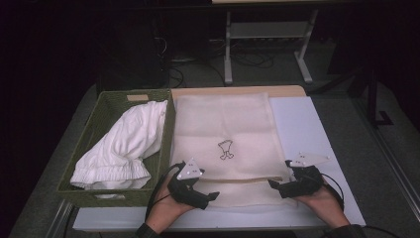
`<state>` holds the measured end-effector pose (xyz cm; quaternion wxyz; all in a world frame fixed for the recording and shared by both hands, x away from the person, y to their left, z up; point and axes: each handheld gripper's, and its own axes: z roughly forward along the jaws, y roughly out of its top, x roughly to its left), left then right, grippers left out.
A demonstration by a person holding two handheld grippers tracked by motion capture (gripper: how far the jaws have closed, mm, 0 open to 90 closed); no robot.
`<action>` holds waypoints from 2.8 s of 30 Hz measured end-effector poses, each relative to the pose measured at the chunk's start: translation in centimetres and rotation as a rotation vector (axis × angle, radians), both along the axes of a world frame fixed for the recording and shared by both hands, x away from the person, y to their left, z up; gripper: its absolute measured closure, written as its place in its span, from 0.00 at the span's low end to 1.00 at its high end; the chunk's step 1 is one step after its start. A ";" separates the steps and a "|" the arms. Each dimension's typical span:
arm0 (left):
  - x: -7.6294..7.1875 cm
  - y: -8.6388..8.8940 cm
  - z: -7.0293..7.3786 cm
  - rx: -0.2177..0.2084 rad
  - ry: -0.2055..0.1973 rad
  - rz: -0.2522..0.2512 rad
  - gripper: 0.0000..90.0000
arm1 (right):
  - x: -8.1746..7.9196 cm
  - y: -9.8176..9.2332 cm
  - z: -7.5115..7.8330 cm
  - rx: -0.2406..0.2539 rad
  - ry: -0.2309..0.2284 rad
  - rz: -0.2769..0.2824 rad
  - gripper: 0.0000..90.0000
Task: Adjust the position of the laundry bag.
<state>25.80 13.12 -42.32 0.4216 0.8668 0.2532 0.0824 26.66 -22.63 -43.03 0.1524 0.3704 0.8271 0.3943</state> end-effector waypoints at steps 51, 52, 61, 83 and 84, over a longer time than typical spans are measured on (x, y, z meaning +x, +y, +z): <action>0.1 0.1 0.1 -0.025 0.014 0.017 0.13 | 6.9 0.0 2.4 0.025 0.013 -0.001 0.27; 0.1 0.0 0.1 -0.022 0.013 0.017 0.13 | 7.1 -0.1 2.4 0.034 0.011 -0.001 0.29; 0.1 -0.1 -0.1 -0.009 0.010 0.020 0.13 | 8.7 0.1 2.4 0.022 0.017 -0.017 0.31; 0.1 -0.1 -0.1 -0.006 0.013 0.010 0.13 | 12.9 -0.4 0.6 -0.008 0.031 -0.138 0.45; 0.1 -0.1 0.0 -0.009 0.011 0.010 0.13 | 13.1 -0.3 0.2 -0.019 0.038 -0.148 0.44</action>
